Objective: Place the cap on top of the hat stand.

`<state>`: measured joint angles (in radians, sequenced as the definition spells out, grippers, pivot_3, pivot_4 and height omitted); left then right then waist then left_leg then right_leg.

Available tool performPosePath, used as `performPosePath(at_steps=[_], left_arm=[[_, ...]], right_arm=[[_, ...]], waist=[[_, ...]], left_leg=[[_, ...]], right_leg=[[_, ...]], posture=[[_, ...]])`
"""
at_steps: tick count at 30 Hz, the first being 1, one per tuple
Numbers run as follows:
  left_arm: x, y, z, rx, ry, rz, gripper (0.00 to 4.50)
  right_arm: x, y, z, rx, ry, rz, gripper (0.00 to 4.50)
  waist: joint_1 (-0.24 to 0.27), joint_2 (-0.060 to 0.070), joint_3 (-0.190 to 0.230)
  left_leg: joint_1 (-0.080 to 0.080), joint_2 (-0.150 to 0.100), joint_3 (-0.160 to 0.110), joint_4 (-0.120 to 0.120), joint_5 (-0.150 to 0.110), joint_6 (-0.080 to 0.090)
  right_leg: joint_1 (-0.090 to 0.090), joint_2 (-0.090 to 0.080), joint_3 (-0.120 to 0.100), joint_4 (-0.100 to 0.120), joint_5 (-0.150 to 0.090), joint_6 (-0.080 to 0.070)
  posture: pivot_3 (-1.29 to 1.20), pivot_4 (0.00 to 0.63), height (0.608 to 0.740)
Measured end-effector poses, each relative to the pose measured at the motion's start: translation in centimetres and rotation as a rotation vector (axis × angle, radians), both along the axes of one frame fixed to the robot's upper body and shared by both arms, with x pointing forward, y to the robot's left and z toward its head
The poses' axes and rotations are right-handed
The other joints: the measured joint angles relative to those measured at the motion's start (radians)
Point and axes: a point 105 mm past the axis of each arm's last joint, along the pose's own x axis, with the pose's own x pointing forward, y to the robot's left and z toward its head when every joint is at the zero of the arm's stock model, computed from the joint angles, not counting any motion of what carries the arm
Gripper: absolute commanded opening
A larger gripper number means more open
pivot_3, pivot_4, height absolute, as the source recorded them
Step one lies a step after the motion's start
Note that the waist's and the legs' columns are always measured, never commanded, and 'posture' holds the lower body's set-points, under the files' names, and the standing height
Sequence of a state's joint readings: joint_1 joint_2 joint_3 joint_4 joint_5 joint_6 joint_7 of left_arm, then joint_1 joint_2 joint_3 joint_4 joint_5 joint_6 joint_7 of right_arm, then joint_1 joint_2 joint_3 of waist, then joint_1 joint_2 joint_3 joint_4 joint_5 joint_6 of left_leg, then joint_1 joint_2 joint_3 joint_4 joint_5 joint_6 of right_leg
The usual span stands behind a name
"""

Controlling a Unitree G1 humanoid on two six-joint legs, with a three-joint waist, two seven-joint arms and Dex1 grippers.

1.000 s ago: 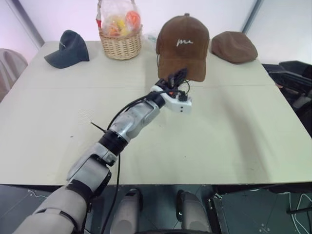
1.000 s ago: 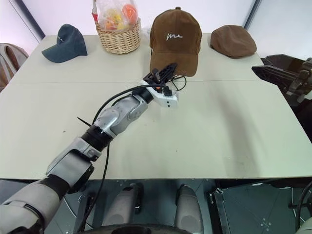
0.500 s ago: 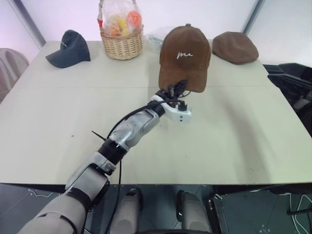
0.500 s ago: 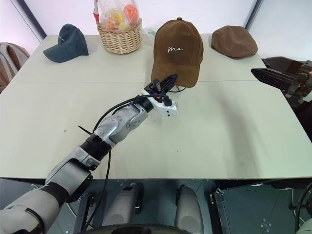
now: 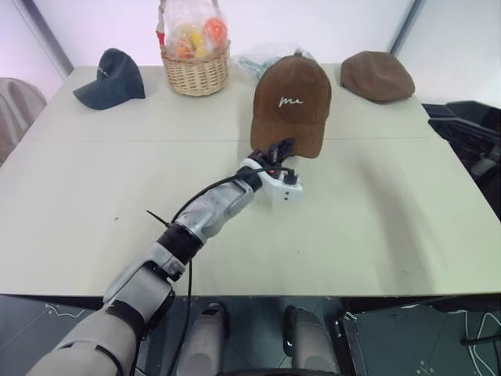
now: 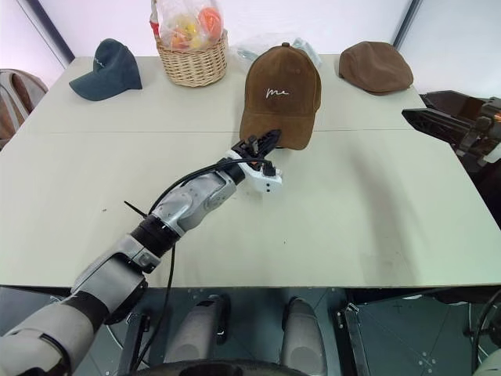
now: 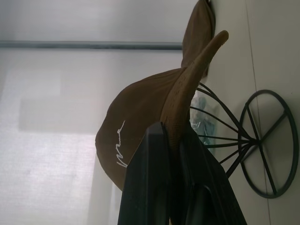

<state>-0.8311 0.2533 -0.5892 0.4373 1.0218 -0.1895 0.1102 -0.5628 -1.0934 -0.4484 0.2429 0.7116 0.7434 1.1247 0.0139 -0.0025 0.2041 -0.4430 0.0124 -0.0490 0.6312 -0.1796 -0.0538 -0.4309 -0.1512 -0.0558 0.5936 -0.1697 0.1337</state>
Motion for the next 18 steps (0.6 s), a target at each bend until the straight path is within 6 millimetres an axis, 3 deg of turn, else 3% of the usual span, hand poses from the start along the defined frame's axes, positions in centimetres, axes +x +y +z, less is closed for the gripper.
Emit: performPosePath(at_steps=[9,13,18], left_arm=[[0.5,0.8,-0.5,0.033,-0.024,0.008,0.03],[0.7,1.0,-1.0,0.038,-0.006,0.010,1.61],[0.8,1.3,-1.1,0.036,0.001,0.017,4.21]], right_arm=[[0.0,0.1,-0.1,0.004,0.000,0.004,4.50],[0.1,0.2,-0.2,0.010,-0.001,0.007,4.50],[0.2,0.2,-0.3,0.013,-0.002,0.005,4.50]], waist=[[-0.002,0.000,0.000],[-0.002,0.000,0.000],[0.000,0.000,0.000]], left_leg=[[0.000,0.000,0.000,0.000,0.000,0.000],[0.000,0.000,0.000,0.000,0.000,0.000],[0.000,0.000,0.000,0.000,0.000,0.000]], right_leg=[[0.000,0.000,0.000,0.000,0.000,0.000],[0.000,0.000,0.000,0.000,0.000,0.000],[0.000,0.000,0.000,0.000,0.000,0.000]], posture=[[0.00,0.150,0.740],[0.00,0.150,0.740],[0.00,0.150,0.740]])
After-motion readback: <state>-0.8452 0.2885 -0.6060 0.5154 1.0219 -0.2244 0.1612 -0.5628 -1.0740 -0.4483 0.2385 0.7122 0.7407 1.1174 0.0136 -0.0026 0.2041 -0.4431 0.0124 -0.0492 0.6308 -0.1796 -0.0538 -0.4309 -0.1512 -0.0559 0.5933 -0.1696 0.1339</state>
